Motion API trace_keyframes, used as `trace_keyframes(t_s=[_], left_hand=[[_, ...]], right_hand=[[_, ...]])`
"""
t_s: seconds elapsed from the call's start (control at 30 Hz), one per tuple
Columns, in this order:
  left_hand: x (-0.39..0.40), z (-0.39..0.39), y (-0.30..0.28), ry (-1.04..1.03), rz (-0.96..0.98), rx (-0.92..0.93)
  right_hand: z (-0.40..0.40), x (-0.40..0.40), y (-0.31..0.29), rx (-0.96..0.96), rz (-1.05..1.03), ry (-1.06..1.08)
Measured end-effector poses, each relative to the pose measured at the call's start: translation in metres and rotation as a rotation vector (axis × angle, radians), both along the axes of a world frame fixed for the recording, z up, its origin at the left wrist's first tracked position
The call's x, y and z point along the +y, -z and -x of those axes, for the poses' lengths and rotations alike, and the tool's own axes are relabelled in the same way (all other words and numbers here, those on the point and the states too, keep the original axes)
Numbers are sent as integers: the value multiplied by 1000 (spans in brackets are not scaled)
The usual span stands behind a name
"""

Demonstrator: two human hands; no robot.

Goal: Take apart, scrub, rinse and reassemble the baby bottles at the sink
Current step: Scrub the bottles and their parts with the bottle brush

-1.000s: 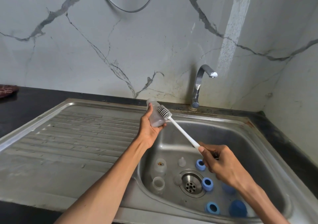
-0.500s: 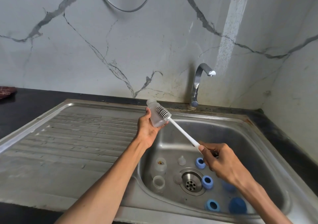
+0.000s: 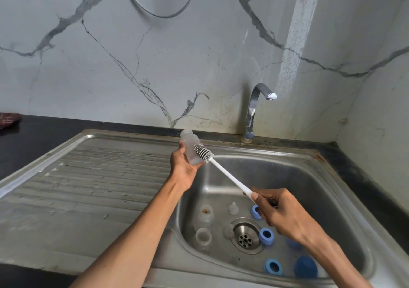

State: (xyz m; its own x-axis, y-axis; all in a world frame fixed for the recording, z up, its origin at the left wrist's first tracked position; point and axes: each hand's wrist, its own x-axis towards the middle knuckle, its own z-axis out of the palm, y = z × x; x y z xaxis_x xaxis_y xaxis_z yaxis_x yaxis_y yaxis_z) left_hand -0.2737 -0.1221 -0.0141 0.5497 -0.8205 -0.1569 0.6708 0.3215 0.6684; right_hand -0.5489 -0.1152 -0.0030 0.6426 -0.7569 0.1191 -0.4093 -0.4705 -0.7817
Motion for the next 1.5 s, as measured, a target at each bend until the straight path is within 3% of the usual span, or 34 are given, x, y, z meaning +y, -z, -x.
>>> trace_keyframes(t_s=[0.2,0.43,0.53,0.73,1.03,1.3,1.5], left_hand=[[-3,1,-3,8,97,-43],[-3,48,5,206,-22,-173],[-4,41,4,178,-6,-218],[3,-4,6,29,9,-162],[-6,45,9,201,-2,-214],[0,1,1,55,17,-111],[-1,1,-2,52,38,-68]], right_hand=[[5,-6,0,-16,32,52],[1,-7,1,-103,70,114],[3,-7,0,-111,39,109],[0,2,-1,-2,13,-35],[-1,-1,-4,-140,54,98],[1,7,-6,-9,-1,-29],[2,4,-5,-65,31,50]])
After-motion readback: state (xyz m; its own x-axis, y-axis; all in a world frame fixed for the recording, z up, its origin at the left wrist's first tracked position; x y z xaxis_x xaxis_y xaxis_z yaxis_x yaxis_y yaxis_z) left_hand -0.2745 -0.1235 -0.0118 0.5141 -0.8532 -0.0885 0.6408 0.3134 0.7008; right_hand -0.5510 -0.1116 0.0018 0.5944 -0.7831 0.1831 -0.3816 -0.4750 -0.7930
